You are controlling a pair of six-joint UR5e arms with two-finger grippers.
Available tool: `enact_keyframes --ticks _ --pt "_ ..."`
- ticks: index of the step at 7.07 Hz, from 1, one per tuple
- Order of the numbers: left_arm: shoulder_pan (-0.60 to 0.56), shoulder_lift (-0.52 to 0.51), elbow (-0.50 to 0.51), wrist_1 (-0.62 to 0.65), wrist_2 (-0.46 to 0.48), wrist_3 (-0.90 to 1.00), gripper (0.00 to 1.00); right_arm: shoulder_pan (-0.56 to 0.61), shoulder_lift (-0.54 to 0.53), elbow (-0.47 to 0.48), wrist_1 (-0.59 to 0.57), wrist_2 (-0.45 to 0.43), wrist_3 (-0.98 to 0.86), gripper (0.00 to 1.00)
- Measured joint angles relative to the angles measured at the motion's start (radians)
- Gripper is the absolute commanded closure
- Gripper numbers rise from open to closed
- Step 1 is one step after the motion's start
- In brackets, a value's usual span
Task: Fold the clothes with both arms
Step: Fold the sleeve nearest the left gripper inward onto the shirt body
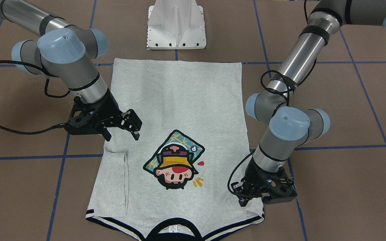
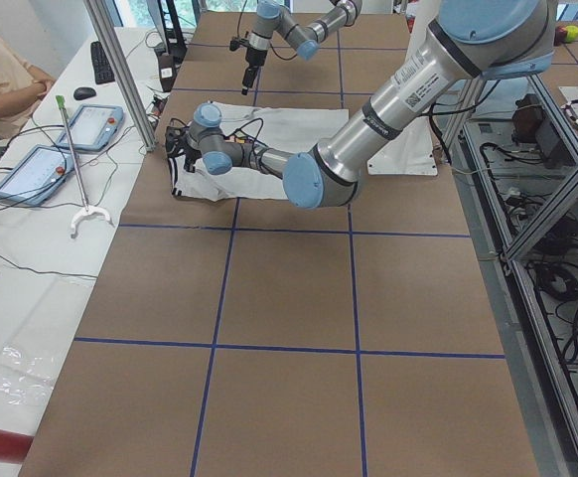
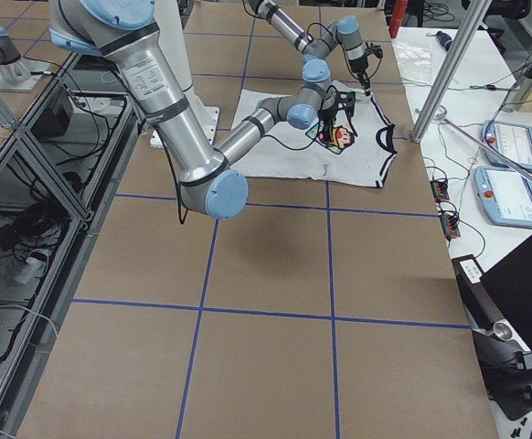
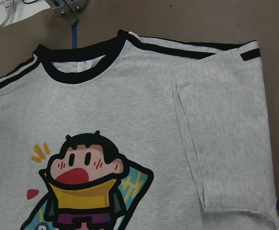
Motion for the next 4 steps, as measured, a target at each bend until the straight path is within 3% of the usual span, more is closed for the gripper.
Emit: enact_keyframes --ticks 3,4 --pt "0.020 -0.029 0.056 -0.008 0.067 0.003 1.00 0.000 -0.003 -0.004 0.000 0.000 0.001 0.00" --pt "0.027 -0.034 0.066 -0.010 0.082 0.003 0.91 0.000 -0.004 -0.006 0.000 0.000 0.001 0.00"
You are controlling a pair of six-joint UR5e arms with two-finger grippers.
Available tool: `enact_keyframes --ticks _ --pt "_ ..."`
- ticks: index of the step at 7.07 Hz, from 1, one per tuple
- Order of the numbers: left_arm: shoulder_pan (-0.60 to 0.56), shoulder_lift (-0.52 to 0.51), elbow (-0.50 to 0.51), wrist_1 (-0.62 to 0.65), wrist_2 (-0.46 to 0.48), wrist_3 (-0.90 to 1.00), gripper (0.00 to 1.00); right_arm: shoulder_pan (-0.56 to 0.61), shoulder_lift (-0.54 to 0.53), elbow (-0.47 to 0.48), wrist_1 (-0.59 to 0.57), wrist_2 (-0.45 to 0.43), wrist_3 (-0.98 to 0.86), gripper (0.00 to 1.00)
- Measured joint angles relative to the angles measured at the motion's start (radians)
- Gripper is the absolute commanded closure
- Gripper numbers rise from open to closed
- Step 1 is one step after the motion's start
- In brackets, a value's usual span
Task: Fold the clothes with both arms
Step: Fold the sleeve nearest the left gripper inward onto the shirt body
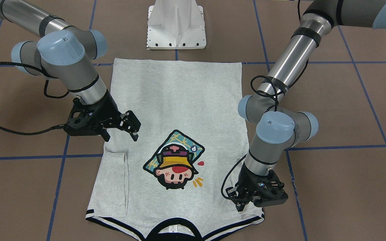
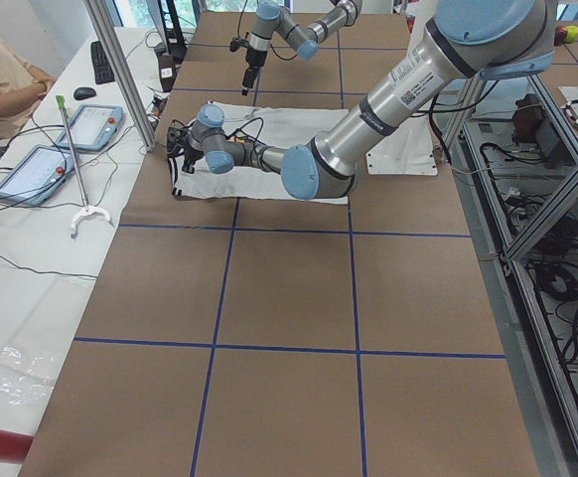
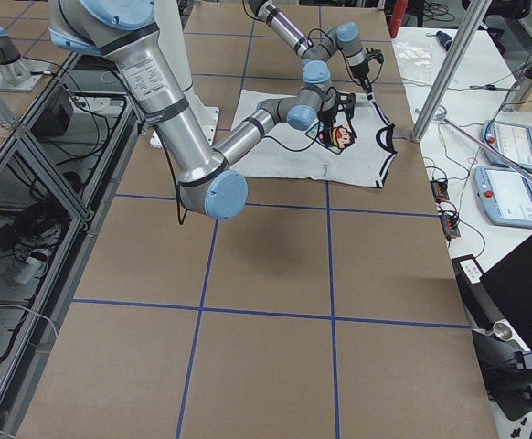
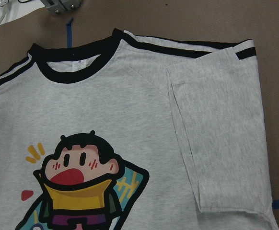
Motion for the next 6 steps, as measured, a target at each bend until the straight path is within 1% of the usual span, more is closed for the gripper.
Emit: enact_keyframes --ticks 1,2,3,5,6 --pt "0.006 -0.005 0.006 -0.001 0.010 0.000 0.80 0.000 0.000 -0.001 0.000 0.000 0.000 0.00" --pt "0.013 -0.012 0.008 0.000 0.014 0.000 0.62 0.000 0.000 -0.003 0.000 0.000 0.001 0.00" --pt "0.020 -0.019 0.009 0.000 0.016 -0.002 0.35 0.000 0.000 -0.003 0.000 0.000 0.003 0.00" --pt "0.027 -0.024 0.001 0.001 0.016 -0.006 0.35 -0.002 0.001 -0.006 -0.001 -0.003 0.009 0.00" --pt "0.029 -0.019 -0.026 0.003 0.012 -0.009 0.35 -0.007 0.005 -0.006 -0.002 -0.013 0.028 0.00"
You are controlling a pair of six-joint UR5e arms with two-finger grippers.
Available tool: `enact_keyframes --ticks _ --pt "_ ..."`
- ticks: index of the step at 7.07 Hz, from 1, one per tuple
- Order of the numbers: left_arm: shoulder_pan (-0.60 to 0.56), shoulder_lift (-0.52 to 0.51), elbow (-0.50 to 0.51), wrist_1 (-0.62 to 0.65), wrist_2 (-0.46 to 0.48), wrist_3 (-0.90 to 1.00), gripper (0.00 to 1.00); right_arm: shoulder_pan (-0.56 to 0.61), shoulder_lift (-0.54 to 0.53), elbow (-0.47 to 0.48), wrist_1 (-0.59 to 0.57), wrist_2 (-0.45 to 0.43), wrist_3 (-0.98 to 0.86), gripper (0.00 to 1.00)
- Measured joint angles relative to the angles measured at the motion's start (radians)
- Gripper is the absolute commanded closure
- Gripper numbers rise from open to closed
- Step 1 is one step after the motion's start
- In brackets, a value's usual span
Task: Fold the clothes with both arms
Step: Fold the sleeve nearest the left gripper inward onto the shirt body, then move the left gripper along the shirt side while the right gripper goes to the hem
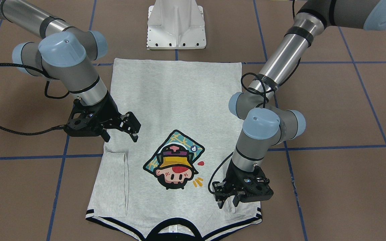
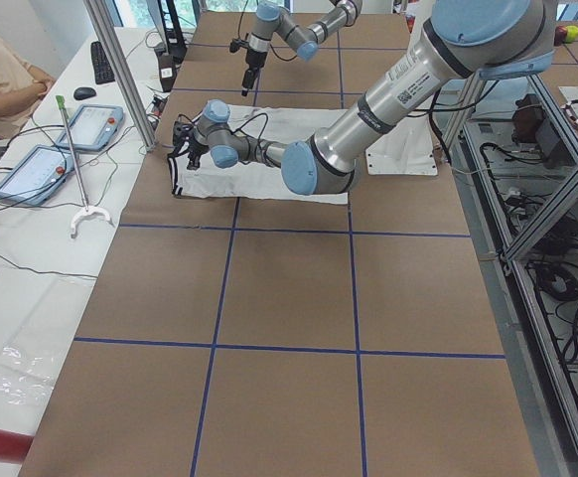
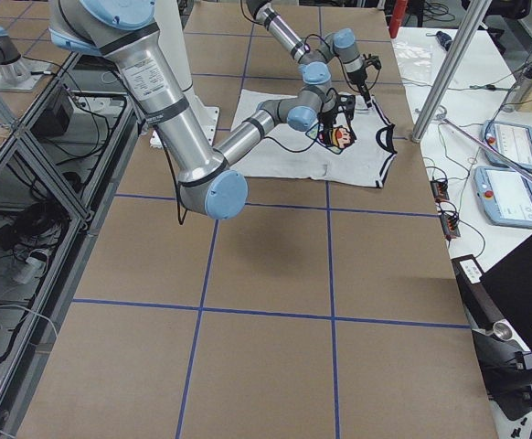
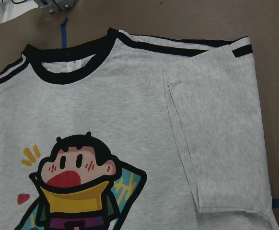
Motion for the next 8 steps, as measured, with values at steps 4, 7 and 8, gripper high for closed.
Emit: enact_keyframes --ticks 4,7,8 --pt "0.035 0.226 -0.474 0.139 -0.138 -0.036 0.32 -0.134 -0.030 0.106 -0.035 -0.128 0.211 0.02" --pt "0.083 0.425 -0.767 0.168 -0.170 -0.050 0.30 -0.361 -0.233 0.458 -0.298 -0.269 0.415 0.09" --pt "0.097 0.442 -0.789 0.168 -0.171 -0.050 0.31 -0.472 -0.308 0.536 -0.333 -0.328 0.561 0.09"
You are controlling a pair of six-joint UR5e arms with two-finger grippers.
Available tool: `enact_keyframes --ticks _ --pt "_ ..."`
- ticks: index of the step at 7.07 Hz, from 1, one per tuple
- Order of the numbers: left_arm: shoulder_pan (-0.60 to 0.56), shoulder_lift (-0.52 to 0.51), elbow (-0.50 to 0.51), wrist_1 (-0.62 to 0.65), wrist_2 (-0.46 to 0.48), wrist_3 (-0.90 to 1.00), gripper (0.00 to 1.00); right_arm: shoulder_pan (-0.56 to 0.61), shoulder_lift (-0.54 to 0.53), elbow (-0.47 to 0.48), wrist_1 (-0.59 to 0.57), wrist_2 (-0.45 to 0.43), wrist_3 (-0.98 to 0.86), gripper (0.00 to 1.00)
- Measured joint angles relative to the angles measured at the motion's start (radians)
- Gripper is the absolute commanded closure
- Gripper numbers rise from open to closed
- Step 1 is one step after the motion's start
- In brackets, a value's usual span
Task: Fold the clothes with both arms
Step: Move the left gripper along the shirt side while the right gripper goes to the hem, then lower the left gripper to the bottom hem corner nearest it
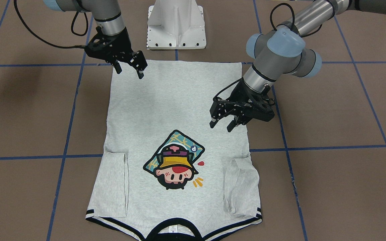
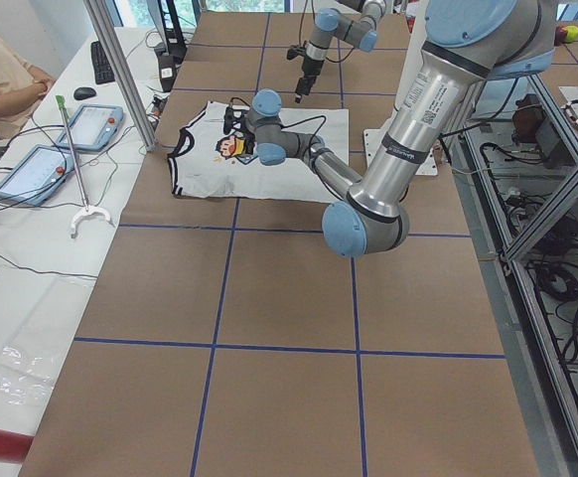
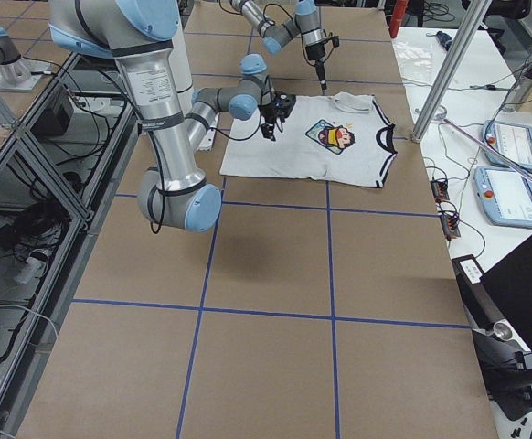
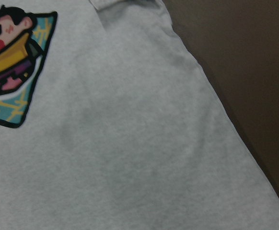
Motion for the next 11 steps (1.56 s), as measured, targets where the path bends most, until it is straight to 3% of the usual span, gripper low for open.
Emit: enact_keyframes --ticks 3,5,6,11 --pt "0.008 0.012 -0.011 0.000 0.000 0.002 0.30 -0.212 -0.146 0.071 -0.022 -0.146 0.281 0.09" --pt "0.010 0.012 -0.014 0.000 0.001 0.001 0.30 -0.238 -0.197 0.056 -0.014 -0.156 0.335 0.10" --pt "0.009 0.013 -0.015 0.000 0.001 0.001 0.30 -0.243 -0.199 0.043 -0.011 -0.156 0.345 0.15" --pt "0.009 0.020 -0.015 0.000 0.001 0.002 0.30 -0.266 -0.192 -0.015 0.034 -0.154 0.424 0.24"
